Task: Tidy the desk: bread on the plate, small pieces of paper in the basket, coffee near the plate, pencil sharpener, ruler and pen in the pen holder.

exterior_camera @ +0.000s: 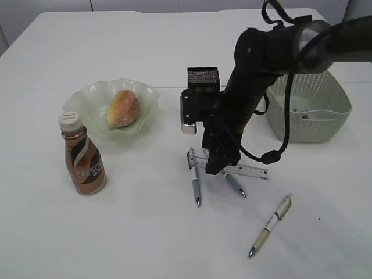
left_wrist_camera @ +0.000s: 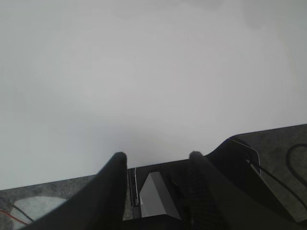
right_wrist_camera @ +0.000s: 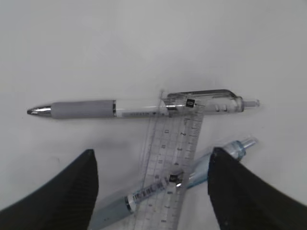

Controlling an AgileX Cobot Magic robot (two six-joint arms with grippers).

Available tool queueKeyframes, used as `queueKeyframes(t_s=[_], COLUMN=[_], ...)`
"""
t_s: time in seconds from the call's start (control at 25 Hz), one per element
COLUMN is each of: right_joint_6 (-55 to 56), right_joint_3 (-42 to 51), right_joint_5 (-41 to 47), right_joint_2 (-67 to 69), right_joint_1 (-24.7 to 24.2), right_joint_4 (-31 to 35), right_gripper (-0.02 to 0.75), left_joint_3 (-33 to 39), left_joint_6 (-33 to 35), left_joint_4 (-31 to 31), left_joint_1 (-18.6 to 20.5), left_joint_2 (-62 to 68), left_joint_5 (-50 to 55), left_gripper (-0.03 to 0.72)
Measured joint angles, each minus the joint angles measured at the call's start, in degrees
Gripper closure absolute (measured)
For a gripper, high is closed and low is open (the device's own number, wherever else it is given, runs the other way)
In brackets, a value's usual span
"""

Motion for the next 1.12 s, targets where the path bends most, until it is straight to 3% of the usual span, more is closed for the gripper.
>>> queueKeyframes(t_s=[1.12], right_joint_6=[-2.4], right_joint_3=[-2.4], right_joint_5=[-4.3], right_joint_2=[4.3], right_joint_1=[0.5], right_joint_4=[-0.1], right_gripper=[0.185], left_joint_3=[0.0], left_joint_6=[0.0], left_joint_4=[0.0], left_joint_1=[0.0], left_joint_2=[0.0], left_joint_5=[0.0], left_gripper=[0.380])
